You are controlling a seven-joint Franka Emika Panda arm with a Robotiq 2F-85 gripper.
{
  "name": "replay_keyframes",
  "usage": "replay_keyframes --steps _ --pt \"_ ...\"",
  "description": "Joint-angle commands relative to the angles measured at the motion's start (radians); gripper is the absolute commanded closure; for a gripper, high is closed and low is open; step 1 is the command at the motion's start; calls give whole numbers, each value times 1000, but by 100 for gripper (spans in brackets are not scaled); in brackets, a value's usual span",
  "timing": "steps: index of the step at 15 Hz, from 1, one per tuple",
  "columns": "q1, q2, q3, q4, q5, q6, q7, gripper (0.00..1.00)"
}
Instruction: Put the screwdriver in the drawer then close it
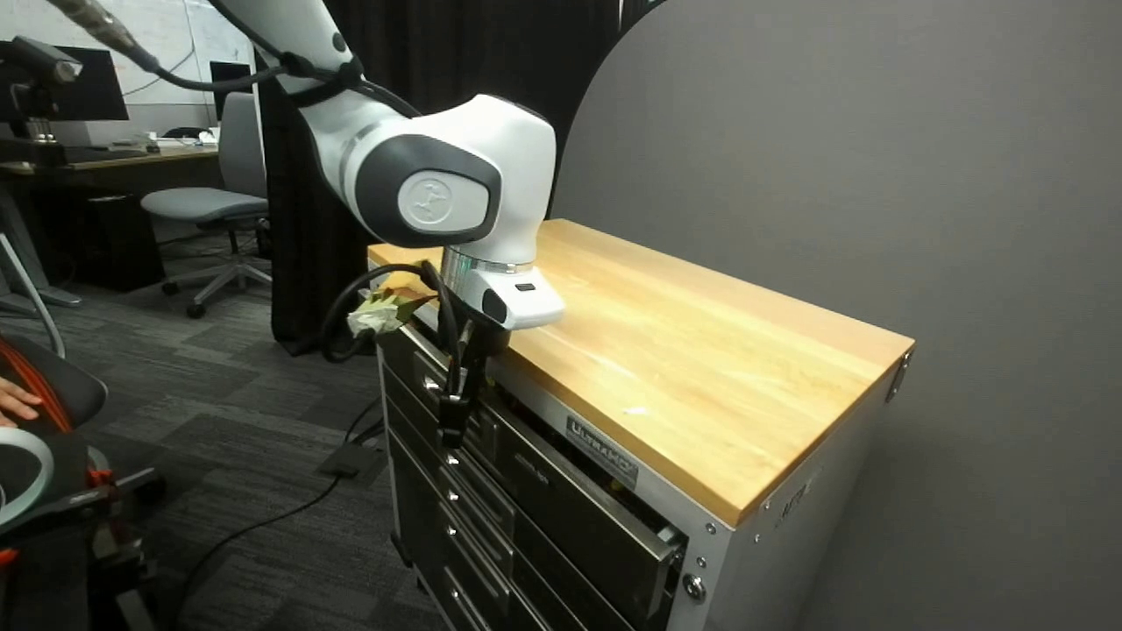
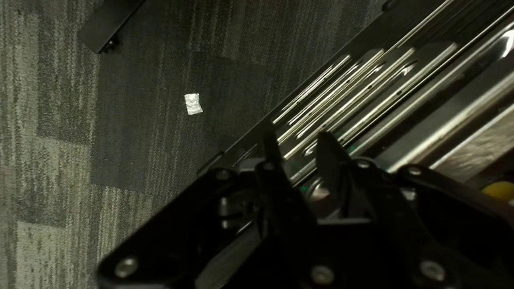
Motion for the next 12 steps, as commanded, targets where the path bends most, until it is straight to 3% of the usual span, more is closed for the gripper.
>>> replay_keyframes --steps 1,6,12 --pt "19 12 6 1 16 72 -57 38" --pt "53 42 4 11 5 136 -82 1" --pt "154 13 -67 -48 -75 281 -5 0"
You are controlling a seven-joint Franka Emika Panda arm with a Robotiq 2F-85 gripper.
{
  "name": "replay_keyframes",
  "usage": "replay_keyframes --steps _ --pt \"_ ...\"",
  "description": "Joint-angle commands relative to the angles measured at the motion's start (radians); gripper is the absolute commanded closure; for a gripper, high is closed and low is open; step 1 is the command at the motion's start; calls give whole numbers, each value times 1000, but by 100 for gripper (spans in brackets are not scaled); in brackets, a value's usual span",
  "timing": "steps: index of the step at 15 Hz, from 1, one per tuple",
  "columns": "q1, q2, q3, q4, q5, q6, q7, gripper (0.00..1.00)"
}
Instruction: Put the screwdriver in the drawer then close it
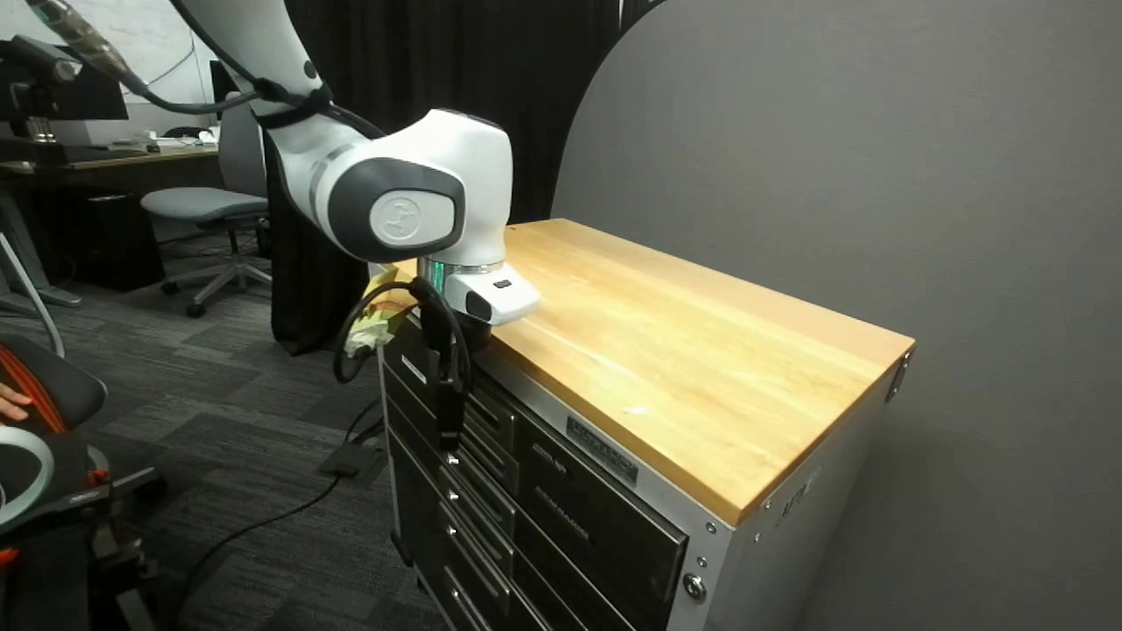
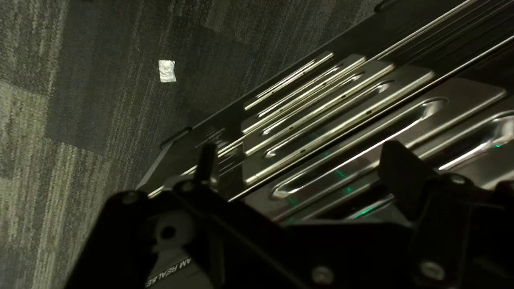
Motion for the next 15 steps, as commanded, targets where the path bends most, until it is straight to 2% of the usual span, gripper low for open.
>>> replay_keyframes --steps 1,3,7,11,14,15 --pt "74 -26 -60 -21 -56 136 79 0" --pt "94 -77 -82 -46 -91 107 72 0" --pt "41 -253 -24 -57 -129 -102 -135 0" --pt "-5 -417 60 12 -65 -381 -371 0" --pt "-20 -493 86 96 -3 -615 -538 0" --pt "-21 -449 88 55 -45 -502 -434 0"
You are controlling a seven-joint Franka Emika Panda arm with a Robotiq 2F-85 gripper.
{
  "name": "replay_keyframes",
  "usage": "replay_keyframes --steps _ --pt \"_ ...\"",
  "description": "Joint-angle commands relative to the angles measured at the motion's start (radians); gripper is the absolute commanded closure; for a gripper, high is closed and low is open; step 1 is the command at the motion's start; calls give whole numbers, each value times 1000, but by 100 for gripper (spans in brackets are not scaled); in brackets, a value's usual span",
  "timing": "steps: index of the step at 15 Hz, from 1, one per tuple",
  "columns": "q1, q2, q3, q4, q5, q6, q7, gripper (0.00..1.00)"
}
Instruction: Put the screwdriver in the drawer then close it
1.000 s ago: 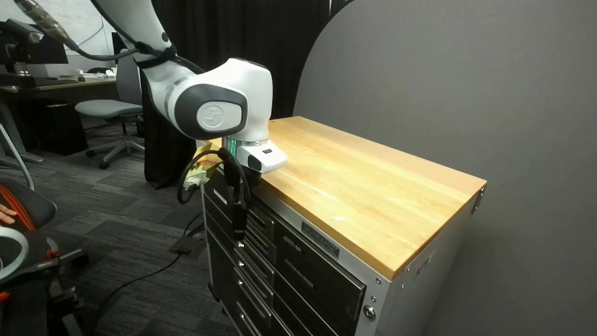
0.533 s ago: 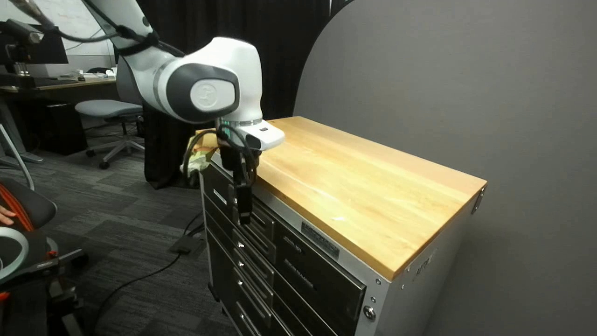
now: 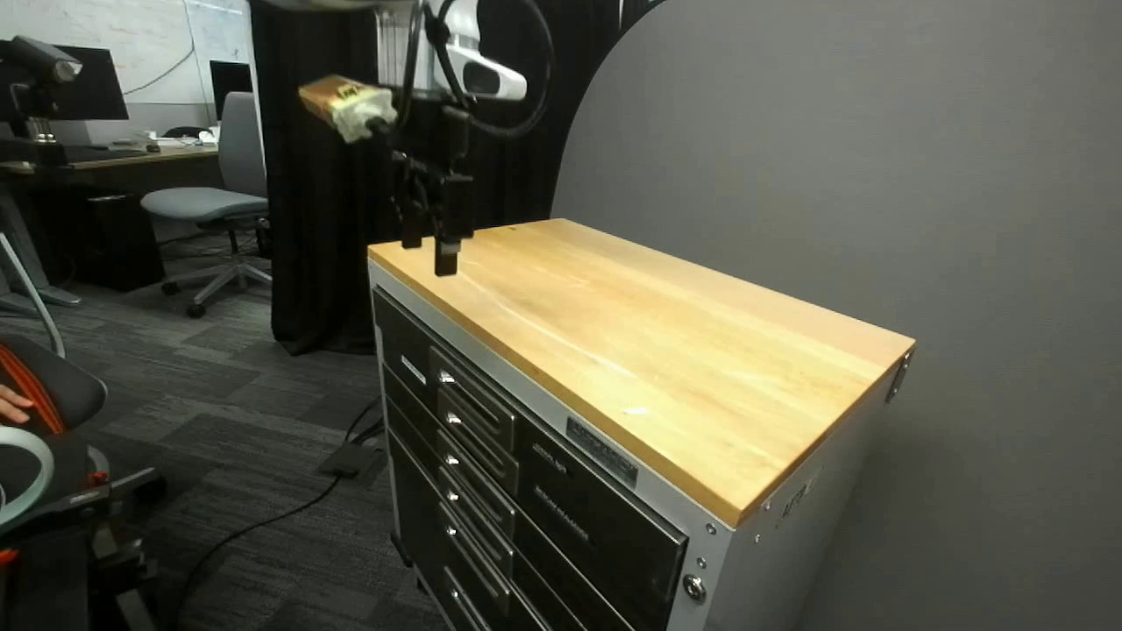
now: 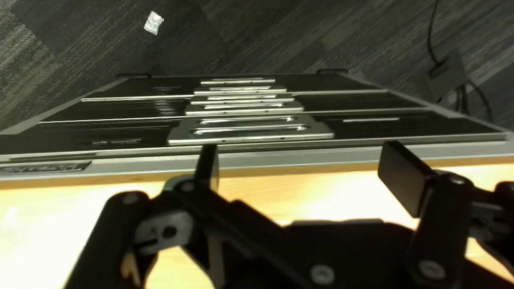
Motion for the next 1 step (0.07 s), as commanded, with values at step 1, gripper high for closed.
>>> replay_keyframes --steps 1 --pt "-27 -25 30 21 14 -58 -35 0"
